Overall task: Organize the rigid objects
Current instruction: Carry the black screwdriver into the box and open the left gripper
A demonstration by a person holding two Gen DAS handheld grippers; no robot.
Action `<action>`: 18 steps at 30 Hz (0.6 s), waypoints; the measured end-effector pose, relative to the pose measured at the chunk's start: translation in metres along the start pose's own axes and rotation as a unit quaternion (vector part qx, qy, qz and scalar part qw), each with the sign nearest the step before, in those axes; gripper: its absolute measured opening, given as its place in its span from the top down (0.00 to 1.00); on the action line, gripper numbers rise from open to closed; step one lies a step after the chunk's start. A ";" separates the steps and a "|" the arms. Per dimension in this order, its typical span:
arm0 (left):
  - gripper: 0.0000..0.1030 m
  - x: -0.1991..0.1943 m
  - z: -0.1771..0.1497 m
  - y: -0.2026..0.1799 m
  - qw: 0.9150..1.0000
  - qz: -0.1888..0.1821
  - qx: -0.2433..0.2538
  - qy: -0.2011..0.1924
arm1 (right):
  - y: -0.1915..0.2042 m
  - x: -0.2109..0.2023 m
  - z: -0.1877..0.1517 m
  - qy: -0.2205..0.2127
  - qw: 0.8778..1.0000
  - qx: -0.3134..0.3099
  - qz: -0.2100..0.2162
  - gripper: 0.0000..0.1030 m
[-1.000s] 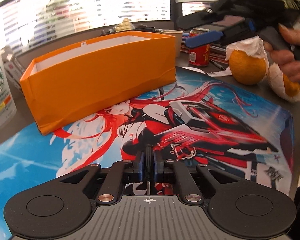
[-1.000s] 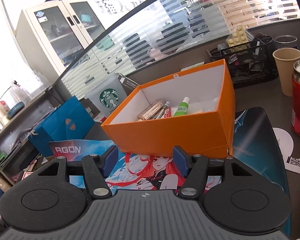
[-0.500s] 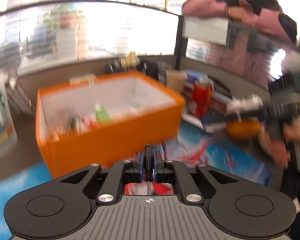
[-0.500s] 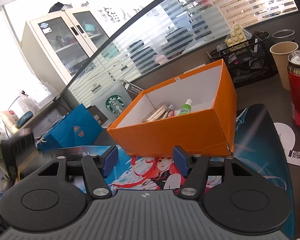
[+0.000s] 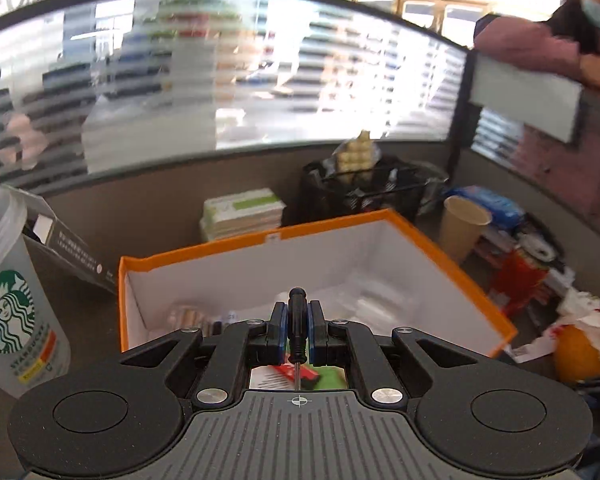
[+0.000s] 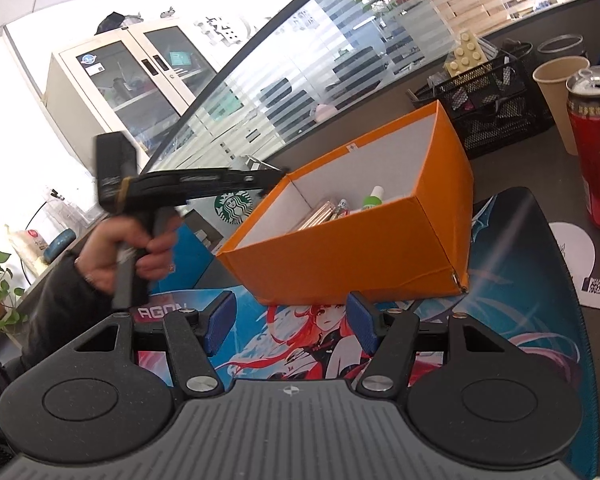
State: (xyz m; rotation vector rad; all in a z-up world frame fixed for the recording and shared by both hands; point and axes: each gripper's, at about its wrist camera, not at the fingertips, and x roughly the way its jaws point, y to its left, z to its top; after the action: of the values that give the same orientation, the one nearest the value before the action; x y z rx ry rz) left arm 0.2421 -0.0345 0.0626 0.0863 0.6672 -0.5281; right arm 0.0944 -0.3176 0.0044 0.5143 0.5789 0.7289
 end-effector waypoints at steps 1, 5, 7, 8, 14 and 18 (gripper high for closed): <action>0.92 0.008 0.000 0.003 1.000 0.007 -0.004 0.011 | -0.001 0.001 -0.001 0.002 1.000 0.001 0.001 0.43; 0.92 0.039 -0.002 0.008 0.998 0.029 -0.005 0.057 | -0.002 0.004 -0.003 0.007 1.000 0.000 0.003 0.43; 0.92 0.051 -0.002 0.010 0.996 0.036 -0.003 0.078 | -0.003 0.005 -0.004 0.008 1.000 0.002 0.005 0.43; 0.92 0.056 -0.002 0.011 0.995 0.037 -0.006 0.089 | -0.003 0.006 -0.005 0.009 1.000 0.003 0.007 0.43; 0.92 0.073 -0.003 0.012 0.989 0.053 -0.003 0.135 | -0.002 0.009 -0.007 0.014 1.000 0.004 0.010 0.43; 0.92 0.082 -0.005 0.015 0.985 0.062 -0.017 0.158 | -0.003 0.008 -0.008 0.013 1.000 0.008 0.014 0.43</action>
State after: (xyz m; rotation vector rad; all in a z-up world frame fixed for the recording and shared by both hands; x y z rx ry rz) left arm 0.3003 -0.0565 0.0073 0.1818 0.9738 -0.3853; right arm 0.0958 -0.3115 -0.0057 0.5290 0.6025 0.7589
